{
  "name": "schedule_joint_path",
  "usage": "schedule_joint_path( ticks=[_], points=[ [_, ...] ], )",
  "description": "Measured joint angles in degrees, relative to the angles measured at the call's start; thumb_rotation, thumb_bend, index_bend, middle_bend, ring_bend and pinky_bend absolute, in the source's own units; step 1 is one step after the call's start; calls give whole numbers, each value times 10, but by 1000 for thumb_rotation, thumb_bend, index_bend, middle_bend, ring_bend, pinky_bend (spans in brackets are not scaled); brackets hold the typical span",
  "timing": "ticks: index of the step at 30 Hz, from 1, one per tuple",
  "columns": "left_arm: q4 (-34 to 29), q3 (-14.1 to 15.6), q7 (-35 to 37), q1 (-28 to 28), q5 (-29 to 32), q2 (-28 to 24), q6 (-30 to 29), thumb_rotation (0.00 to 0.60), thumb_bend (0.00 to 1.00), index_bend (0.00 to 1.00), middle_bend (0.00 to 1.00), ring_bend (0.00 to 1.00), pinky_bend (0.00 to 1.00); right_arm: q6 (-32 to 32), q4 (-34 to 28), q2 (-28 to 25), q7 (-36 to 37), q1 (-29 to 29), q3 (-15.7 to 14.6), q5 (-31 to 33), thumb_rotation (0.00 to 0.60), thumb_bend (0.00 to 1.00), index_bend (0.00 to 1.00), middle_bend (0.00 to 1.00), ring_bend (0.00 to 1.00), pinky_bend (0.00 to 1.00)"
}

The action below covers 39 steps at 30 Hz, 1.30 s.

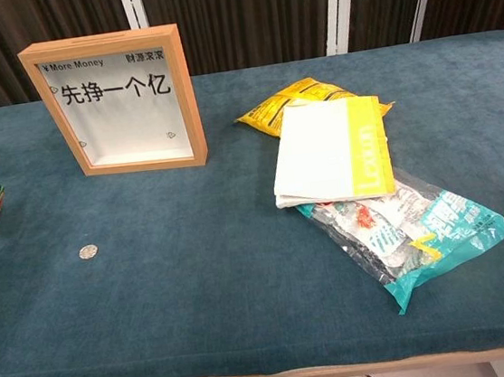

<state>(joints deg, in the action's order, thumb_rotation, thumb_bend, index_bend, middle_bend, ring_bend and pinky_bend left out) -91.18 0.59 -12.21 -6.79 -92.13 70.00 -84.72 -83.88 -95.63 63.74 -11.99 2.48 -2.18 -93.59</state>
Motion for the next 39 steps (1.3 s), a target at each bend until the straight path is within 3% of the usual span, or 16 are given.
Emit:
schedule_joint_path(
  ticks=[5, 6, 8, 9, 11, 12, 15, 22, 27, 33, 39],
  points=[
    [1, 2, 9, -1, -4, 1, 1, 600, 365, 0, 2, 1, 77, 1, 1, 1, 1, 1, 0, 0, 600, 170, 0, 0, 0, 0],
    [2, 3, 12, -3, -6, 2, 2, 600, 369, 4, 30, 26, 130, 1, 0, 1, 3, 1, 1, 0, 600, 170, 0, 0, 0, 0],
    [10, 3, 20, -8, -19, 9, 2, 600, 396, 63, 195, 185, 386, -1, 1, 1, 4, 1, 3, 1, 600, 170, 0, 0, 0, 0],
    [17, 3, 25, -10, -27, 15, 1, 600, 435, 148, 411, 388, 653, 0, 2, 1, 4, 2, 3, 2, 600, 170, 0, 0, 0, 0],
    [41, 3, 42, -19, -45, 35, -2, 600, 497, 267, 735, 677, 930, 2, 2, 2, 4, 2, 4, 6, 600, 170, 0, 0, 0, 0],
    [53, 3, 49, -24, -51, 46, -1, 600, 518, 311, 893, 832, 992, 5, 2, 3, 3, 3, 5, 9, 600, 170, 0, 0, 0, 0],
    [90, 3, 64, -47, -65, 82, 19, 600, 516, 349, 1000, 996, 1000, 7, 2, 5, -1, 4, 6, 10, 600, 170, 0, 0, 0, 0],
    [113, -9, 27, -95, -43, 142, 111, 600, 458, 364, 1000, 1000, 1000, 12, 1, 10, -7, 8, 9, 16, 600, 171, 0, 0, 0, 0],
    [120, -32, -30, -121, 12, 178, 164, 600, 424, 353, 1000, 1000, 1000, 20, 1, 12, -11, 12, 8, 18, 600, 170, 0, 0, 0, 0],
    [134, -67, -99, -141, 71, 232, 179, 600, 404, 391, 1000, 1000, 1000, 14, 0, 8, -3, 10, 8, 16, 600, 170, 0, 0, 0, 0],
    [152, -83, -151, -145, 116, 260, 174, 600, 371, 377, 1000, 1000, 1000, 14, 0, 6, 0, 11, 8, 18, 600, 170, 0, 0, 0, 0]
  ],
)
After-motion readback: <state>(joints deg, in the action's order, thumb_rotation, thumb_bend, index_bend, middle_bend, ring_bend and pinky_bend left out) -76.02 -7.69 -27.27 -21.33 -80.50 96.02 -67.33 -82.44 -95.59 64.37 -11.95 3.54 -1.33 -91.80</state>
